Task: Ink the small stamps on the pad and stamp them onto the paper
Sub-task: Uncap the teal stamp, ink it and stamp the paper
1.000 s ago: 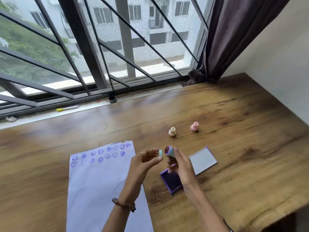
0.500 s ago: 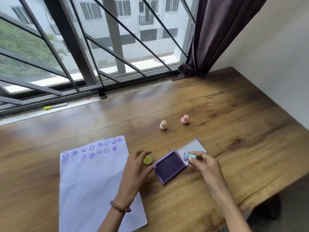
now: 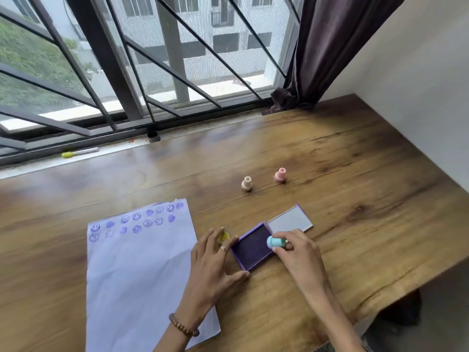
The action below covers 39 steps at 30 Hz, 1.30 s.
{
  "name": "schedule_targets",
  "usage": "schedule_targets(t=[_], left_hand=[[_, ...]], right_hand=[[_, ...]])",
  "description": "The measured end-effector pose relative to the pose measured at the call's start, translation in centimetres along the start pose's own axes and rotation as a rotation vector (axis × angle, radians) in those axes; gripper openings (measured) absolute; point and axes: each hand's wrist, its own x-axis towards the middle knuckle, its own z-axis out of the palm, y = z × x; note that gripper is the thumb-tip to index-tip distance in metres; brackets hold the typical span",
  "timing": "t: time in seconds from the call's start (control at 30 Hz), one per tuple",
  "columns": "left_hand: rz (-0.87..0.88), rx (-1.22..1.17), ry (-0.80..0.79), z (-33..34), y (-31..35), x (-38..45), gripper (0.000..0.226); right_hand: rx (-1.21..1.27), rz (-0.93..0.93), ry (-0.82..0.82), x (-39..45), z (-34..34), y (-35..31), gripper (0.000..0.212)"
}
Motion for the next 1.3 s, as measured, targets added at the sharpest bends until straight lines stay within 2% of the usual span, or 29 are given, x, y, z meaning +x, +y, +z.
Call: schedule_targets(t=[0.27,0.43,0.53,0.73,0.83,0.9,1.07,1.2,1.3], left_hand=[[0.022,0.005,0.006,-0.2,0.1,0.1,0.072],[0.021,-0.028,0.03,-0.1,0.1,0.3,0.07],[0.024,-0.02,0.037,-0.1,0.4,0.3,0.071],[0.038,0.057,0.003,-0.3,0.7,0.3,0.075],[0.076,0.12,0.0,-0.6,0.1,-0.3,0.079],[0.037,0.128,0.053,-1.7,-0.9,-0.8,0.081],[-0.176,0.214,0.187,-6.0,-6.0,-2.5,0.075],[-0.238,0.264,0.105,-7.7,-9.6,-3.6,0.081],[-0.247,0.244,0.039,-7.4,-10.9,-4.1,0.078]], right_hand=[[-0.4,-0.127,-0.055,-0.4,0.5,-1.2,0.017],[-0.476,-0.15,-0.069,-0.1,0.8,-1.2,0.027],[-0.469,-0.122,-0.09,0.5,0.2,-1.7,0.019],[-0.549,0.029,-0.204,3.3,0.4,-3.4,0.031],[-0.638,0.054,-0.241,3.1,0.5,-5.0,0.027],[-0.618,0.048,-0.224,2.8,0.6,-6.4,0.022],[-0.295,-0.067,-0.248,2.8,4.3,-12.0,0.02],[-0.164,-0.121,-0.191,3.5,8.8,-14.5,0.017],[-0.194,-0.121,-0.195,4.4,10.8,-14.7,0.017]])
